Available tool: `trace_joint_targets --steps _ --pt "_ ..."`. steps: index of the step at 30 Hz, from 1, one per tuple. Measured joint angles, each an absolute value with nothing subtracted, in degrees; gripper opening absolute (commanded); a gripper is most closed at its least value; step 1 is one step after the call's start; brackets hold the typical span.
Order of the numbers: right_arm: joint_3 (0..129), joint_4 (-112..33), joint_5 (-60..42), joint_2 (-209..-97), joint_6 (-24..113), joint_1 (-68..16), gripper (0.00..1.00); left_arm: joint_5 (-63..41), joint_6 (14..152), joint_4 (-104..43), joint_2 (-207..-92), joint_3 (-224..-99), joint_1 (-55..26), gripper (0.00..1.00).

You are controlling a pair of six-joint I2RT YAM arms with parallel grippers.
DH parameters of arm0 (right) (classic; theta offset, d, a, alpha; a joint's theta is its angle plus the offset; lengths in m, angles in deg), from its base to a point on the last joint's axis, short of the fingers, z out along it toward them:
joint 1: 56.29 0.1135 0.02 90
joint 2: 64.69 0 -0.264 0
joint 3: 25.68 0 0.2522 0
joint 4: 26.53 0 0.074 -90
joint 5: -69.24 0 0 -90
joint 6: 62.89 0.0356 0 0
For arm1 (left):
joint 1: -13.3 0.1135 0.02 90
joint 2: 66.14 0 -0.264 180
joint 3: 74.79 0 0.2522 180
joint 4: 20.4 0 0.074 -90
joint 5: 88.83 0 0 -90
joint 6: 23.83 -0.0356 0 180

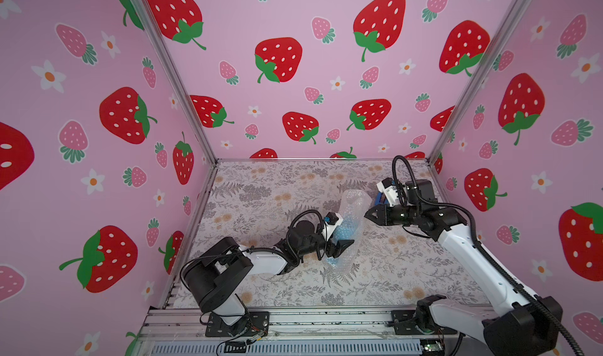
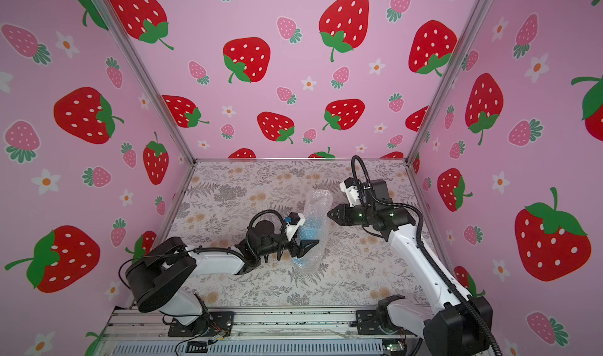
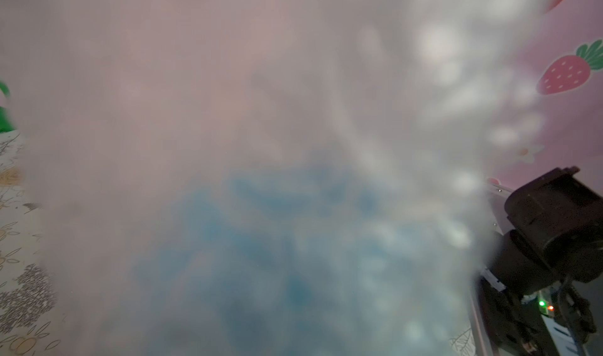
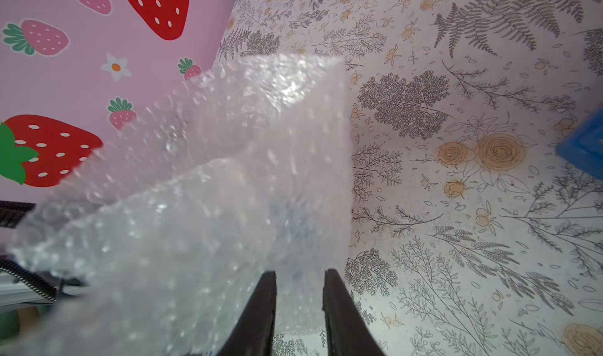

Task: Wrap wine glasses in bubble wrap
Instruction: Place the bubble wrap at the center of the board.

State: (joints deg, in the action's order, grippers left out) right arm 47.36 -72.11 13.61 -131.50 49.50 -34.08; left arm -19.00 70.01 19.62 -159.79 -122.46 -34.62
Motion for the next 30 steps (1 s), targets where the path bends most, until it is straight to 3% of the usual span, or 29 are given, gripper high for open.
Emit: trace_joint_targets --steps 9,15,22,30 --pt "47.0 -72.2 14.4 -134.3 49.3 -32.3 0.28 -17.9 65.8 34.3 -169.3 -120.4 -37.7 0.74" --pt "47.7 -73.4 13.6 -138.5 48.4 -24.3 0.28 -16.7 65.7 42.2 -170.5 -116.8 -37.7 0.82" --pt "48.6 -74.3 9.6 -143.0 48.4 -16.6 0.28 -14.5 65.1 38.1 -166.2 -112.6 -37.7 0.99" --pt "51.1 -74.3 4.7 -146.5 49.0 -10.0 0.28 -9.9 66.5 34.8 -159.4 -105.3 -37.7 0.99"
